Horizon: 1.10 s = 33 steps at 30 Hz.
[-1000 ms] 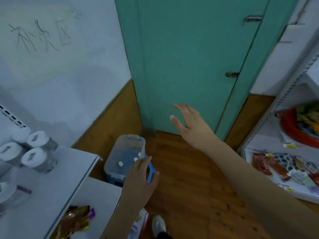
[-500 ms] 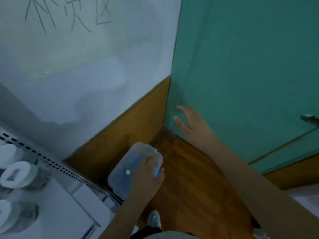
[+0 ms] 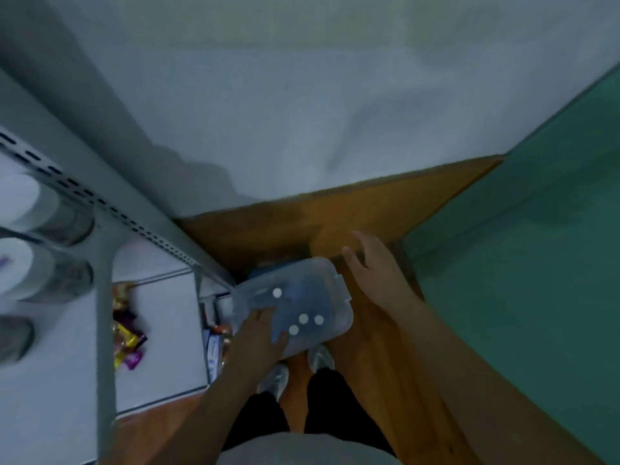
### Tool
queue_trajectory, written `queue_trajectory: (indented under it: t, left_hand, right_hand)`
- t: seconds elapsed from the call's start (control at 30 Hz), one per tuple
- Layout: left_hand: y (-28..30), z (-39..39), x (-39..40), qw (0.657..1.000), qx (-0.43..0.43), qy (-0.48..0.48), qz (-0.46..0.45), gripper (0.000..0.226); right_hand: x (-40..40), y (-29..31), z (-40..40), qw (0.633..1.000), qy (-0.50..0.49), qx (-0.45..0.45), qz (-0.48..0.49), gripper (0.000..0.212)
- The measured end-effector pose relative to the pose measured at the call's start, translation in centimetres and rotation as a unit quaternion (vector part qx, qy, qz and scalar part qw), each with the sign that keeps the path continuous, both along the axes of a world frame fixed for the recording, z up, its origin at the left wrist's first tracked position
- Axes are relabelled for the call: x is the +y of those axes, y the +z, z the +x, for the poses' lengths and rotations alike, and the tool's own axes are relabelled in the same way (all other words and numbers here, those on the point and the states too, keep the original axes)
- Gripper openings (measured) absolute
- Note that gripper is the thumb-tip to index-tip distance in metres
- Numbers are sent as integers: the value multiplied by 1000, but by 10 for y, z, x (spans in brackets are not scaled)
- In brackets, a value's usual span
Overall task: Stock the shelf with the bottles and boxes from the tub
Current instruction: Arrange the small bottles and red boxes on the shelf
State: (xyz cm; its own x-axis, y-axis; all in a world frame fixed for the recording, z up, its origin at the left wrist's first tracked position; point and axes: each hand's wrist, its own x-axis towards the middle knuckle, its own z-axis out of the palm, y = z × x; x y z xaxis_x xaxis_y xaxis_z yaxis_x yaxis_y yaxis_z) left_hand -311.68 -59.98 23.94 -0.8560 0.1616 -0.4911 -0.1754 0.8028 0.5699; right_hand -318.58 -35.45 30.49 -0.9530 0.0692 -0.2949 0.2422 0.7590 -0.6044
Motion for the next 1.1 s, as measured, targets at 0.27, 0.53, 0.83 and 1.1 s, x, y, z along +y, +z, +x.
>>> queue_trajectory:
  t: [0.27,0.53,0.83,1.1]
  left_hand:
    - [-68,13,16,986,-125,92,-65,67]
    - [-151,20,34,972,-190,89,-107,52]
    - [-265,-1,34,968,-204,119,-83,51]
    - [-363,-28,36,904,-323,281,3,42]
  right_hand:
    - [-5,-110,-19,986,114,-117,-34,47]
    - [-7,-211,-3,963,175,-204,13,49]
    - [-16,-332,1,925,243,-270,107,56]
    - [-29,-417,-3,922,291,-248,65,66]
